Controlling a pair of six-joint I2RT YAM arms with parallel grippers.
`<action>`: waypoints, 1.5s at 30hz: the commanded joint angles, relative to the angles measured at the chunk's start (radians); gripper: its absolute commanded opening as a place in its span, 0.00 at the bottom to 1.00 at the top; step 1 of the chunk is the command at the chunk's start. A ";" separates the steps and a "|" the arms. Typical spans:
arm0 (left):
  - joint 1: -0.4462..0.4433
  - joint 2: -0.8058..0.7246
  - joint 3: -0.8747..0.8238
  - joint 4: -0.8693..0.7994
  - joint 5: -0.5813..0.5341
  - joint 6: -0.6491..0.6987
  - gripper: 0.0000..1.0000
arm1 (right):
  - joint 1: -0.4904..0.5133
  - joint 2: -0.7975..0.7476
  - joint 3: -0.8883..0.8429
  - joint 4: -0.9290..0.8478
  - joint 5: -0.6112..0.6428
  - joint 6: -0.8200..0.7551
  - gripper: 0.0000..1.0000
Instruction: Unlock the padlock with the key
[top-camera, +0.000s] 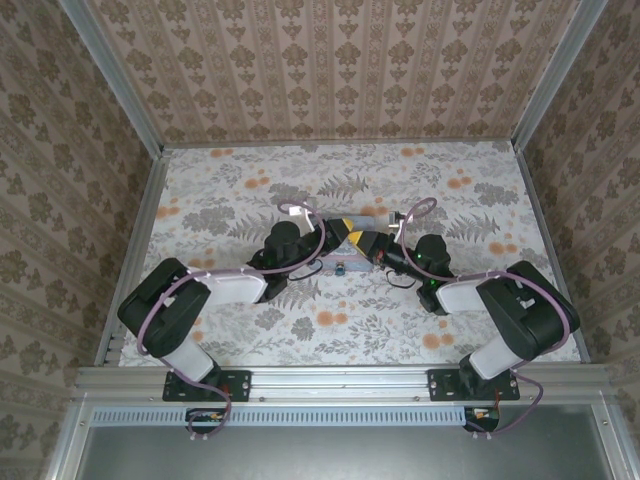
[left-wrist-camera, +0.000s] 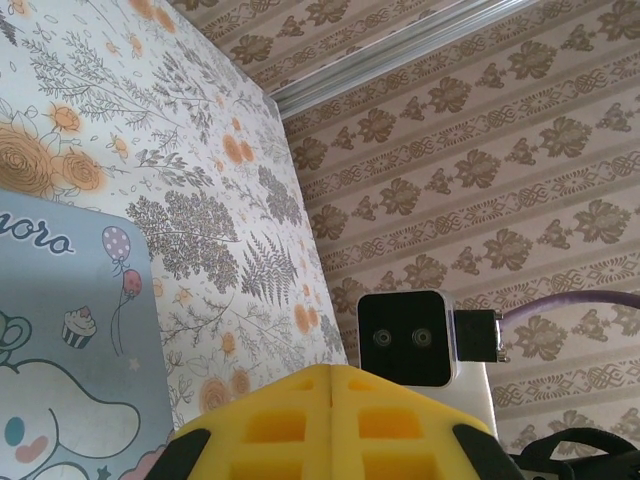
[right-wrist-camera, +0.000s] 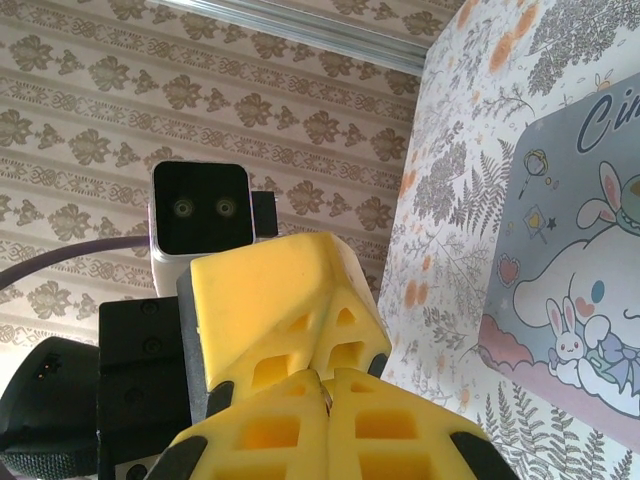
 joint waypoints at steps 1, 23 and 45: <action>-0.017 -0.055 -0.023 0.021 -0.018 0.016 0.00 | -0.015 -0.018 -0.015 -0.021 0.112 0.007 0.00; 0.027 -0.184 -0.099 -0.078 -0.080 0.031 0.63 | -0.036 -0.142 -0.012 -0.308 0.070 -0.152 0.00; 0.075 -0.596 0.047 -1.052 -0.032 0.477 1.00 | -0.071 -0.320 0.015 -0.645 0.105 -0.295 0.00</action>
